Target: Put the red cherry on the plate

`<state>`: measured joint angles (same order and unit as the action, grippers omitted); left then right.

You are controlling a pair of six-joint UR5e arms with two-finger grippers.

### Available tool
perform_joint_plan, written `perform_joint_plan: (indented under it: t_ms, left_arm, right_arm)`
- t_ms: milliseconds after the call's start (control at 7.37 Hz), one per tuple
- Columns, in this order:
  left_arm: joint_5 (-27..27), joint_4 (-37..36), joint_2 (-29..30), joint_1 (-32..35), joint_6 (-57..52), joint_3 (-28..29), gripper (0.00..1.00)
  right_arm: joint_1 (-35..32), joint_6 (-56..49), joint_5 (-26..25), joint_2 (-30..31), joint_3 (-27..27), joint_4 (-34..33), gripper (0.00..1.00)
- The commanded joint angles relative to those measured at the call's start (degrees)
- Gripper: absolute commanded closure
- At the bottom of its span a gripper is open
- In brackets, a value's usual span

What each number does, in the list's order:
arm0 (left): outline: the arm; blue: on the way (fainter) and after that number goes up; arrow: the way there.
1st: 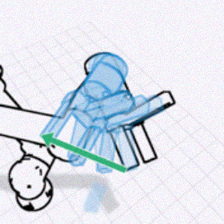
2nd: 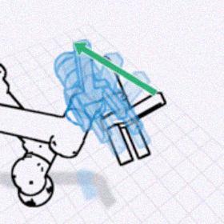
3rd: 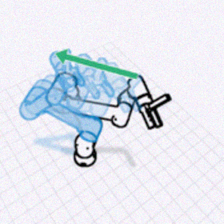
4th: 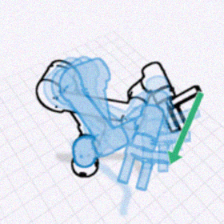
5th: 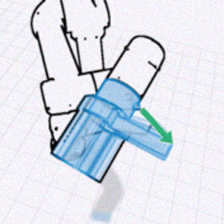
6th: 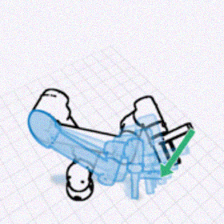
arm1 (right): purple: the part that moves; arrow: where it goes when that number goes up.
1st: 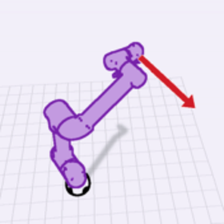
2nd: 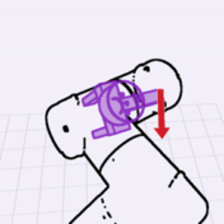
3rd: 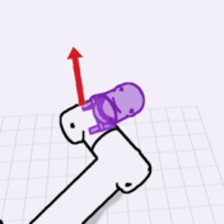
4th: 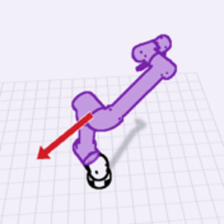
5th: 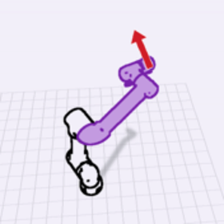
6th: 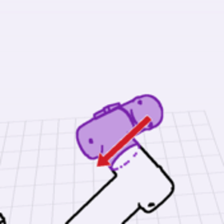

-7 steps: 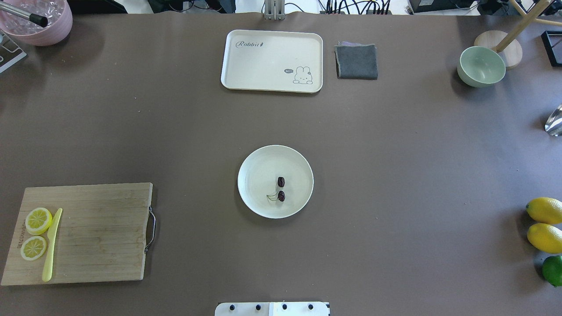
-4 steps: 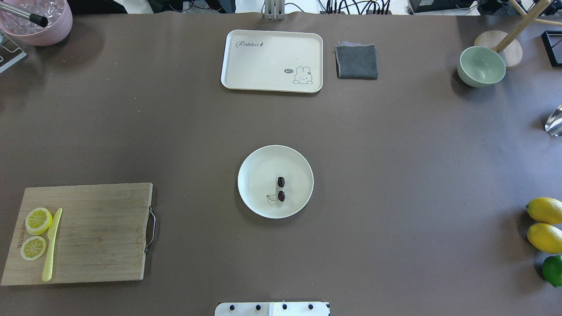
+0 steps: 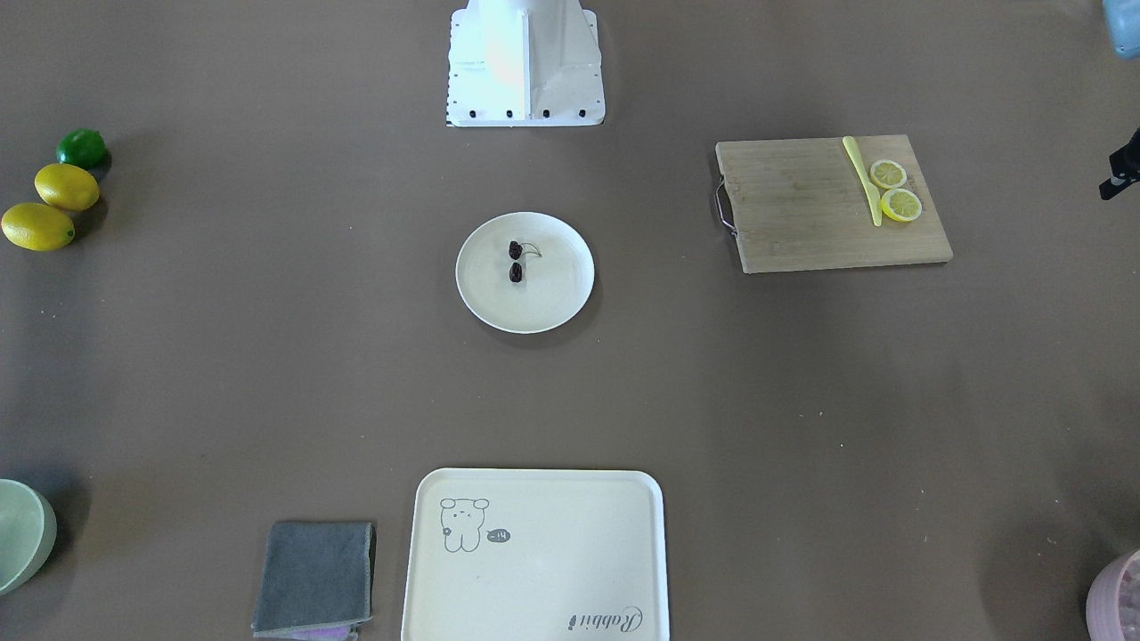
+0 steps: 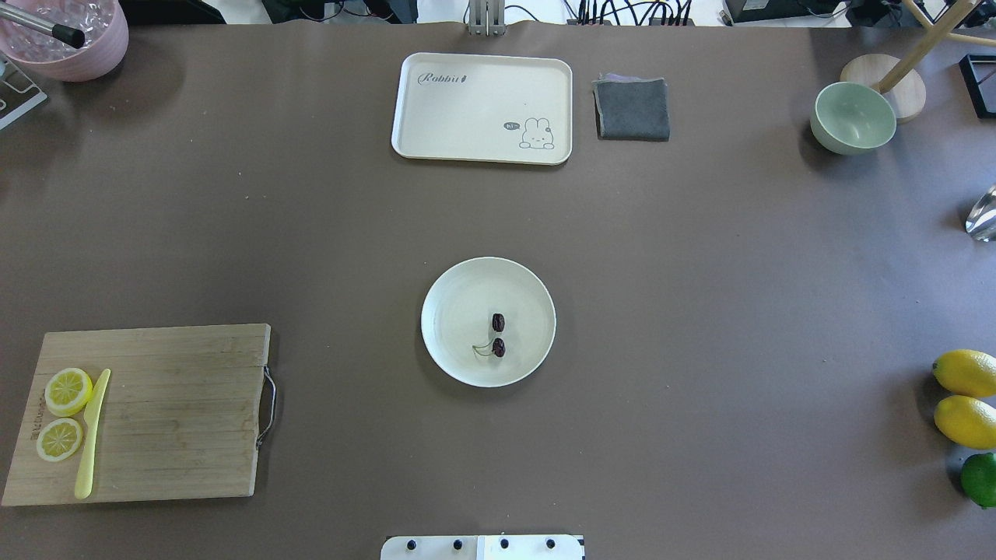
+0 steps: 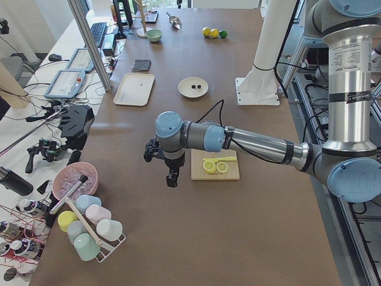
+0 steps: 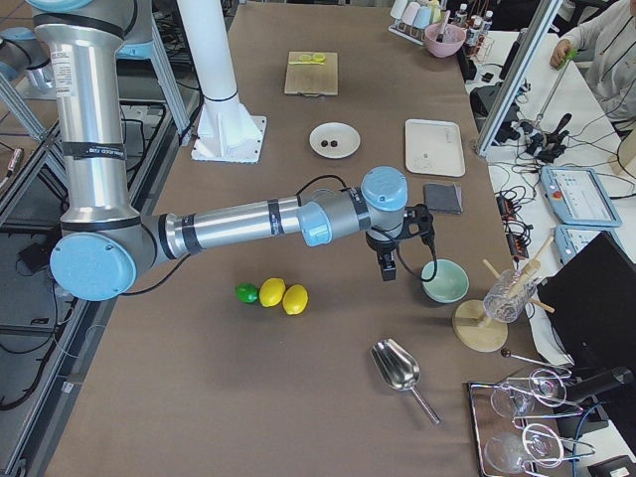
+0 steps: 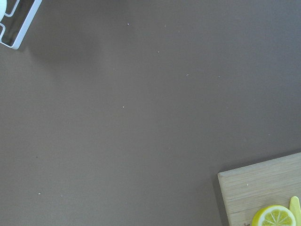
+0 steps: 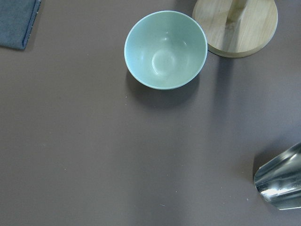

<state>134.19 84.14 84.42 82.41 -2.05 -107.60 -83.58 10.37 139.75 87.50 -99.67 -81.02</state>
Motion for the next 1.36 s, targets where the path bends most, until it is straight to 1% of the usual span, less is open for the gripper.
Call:
perform_joint_plan:
  t_ms: [0,271,1221]
  left_arm:
    - [-0.07,-0.12,-0.30,0.03,-0.06,-0.32,0.03]
    - [-0.24,-0.12,0.49,-0.06,-0.41,-0.41,0.03]
    - [-0.07,-0.03,0.49,0.03,-0.50,0.03,0.03]
  right_arm:
    - [0.00,0.00,0.00,0.03,-0.08,-0.02,0.00]
    - [0.00,0.00,0.00,0.12,-0.09,-0.02,0.00]
    - [0.00,0.00,-0.18,1.09,-0.44,0.34,0.00]
